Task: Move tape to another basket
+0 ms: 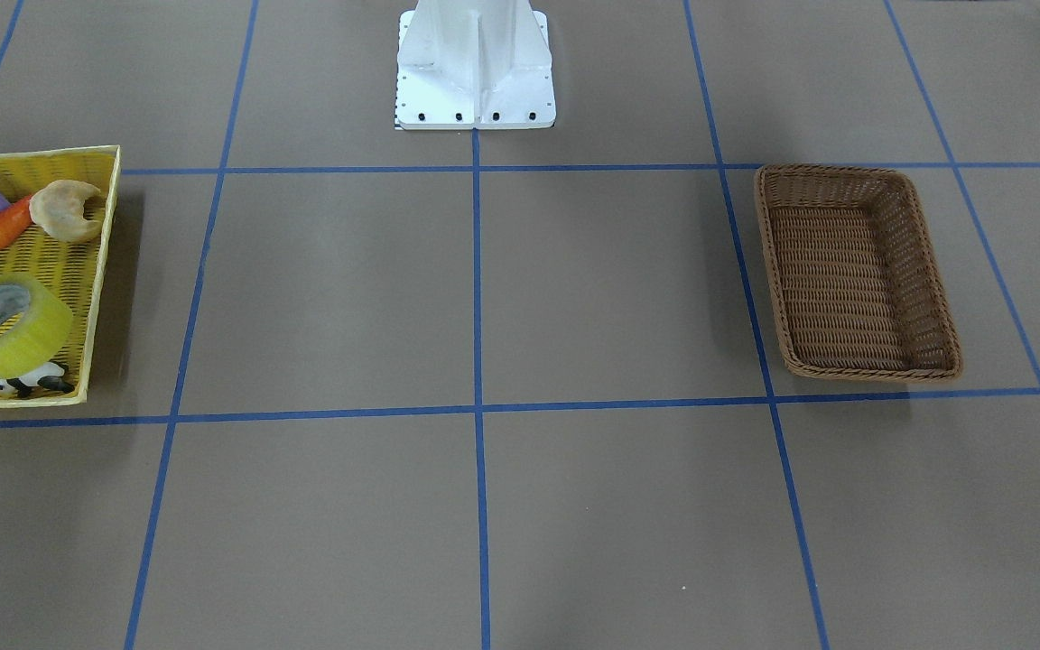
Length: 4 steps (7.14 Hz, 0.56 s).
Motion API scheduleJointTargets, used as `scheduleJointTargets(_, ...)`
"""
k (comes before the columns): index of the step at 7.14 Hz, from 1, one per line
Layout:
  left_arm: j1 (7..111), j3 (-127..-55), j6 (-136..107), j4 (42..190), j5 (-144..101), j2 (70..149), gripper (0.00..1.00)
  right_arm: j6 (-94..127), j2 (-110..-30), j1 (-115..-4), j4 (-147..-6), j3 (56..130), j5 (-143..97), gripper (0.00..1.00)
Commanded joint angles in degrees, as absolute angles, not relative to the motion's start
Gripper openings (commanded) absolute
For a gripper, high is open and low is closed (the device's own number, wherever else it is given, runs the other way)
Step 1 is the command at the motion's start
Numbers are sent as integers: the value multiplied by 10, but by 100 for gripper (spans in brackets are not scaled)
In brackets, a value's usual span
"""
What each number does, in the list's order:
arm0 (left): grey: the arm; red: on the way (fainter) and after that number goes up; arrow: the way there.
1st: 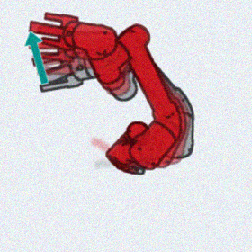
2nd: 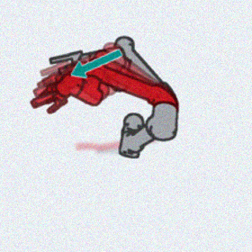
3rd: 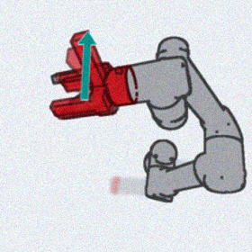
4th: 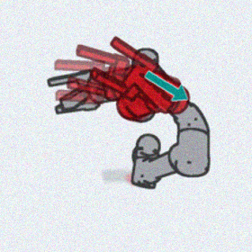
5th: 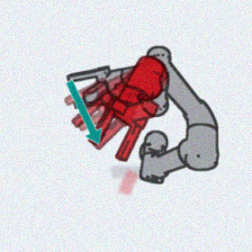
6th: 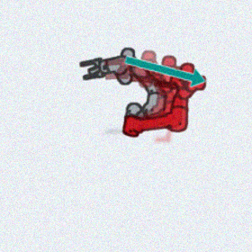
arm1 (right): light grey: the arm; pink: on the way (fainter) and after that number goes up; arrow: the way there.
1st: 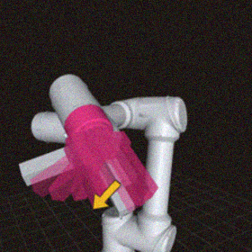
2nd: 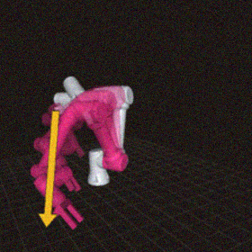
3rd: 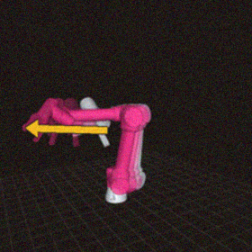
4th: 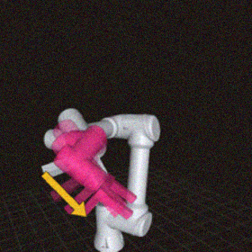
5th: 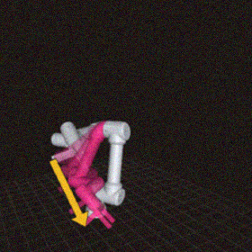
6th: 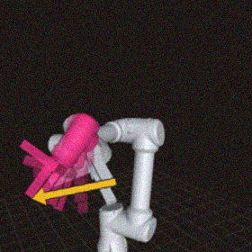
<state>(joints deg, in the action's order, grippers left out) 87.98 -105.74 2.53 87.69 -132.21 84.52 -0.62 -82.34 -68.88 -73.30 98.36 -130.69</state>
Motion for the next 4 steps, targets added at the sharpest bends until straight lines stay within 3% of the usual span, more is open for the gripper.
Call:
scheduleJointTargets(1, 880, -1092, 25, 915, -1322, 845, 98, 97, -747, -682, -732, 987, -1308, 0)
scheduleJointTargets(4, 878, -1065, 24, 1069, -1317, 851, 98, 291, -636, -589, -725, 985, -1286, 0)
